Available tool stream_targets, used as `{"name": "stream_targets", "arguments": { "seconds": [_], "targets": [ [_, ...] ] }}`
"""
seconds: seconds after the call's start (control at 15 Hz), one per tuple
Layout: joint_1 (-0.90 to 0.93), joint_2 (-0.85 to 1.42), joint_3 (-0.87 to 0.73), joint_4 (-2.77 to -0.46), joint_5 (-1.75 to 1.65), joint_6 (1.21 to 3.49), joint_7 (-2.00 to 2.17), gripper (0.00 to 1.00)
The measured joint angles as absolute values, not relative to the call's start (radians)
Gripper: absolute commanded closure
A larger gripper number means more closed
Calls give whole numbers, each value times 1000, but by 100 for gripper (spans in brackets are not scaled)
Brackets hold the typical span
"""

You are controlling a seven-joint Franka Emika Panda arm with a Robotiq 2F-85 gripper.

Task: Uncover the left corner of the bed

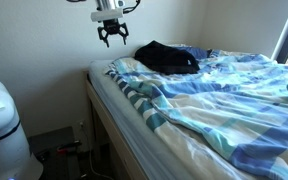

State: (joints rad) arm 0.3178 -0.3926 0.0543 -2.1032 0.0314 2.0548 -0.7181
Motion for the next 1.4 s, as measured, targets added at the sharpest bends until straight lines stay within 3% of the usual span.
{"name": "stream_targets", "arguments": {
  "seconds": [0.6,1.07,1.4],
  "targets": [
    [318,-358,71,-2115,57,2074,-720,0],
    [356,-165,173,-2145,139,2263,-715,0],
    [339,-117,232,-2144,-111,2305,-470,0]
  ]
}}
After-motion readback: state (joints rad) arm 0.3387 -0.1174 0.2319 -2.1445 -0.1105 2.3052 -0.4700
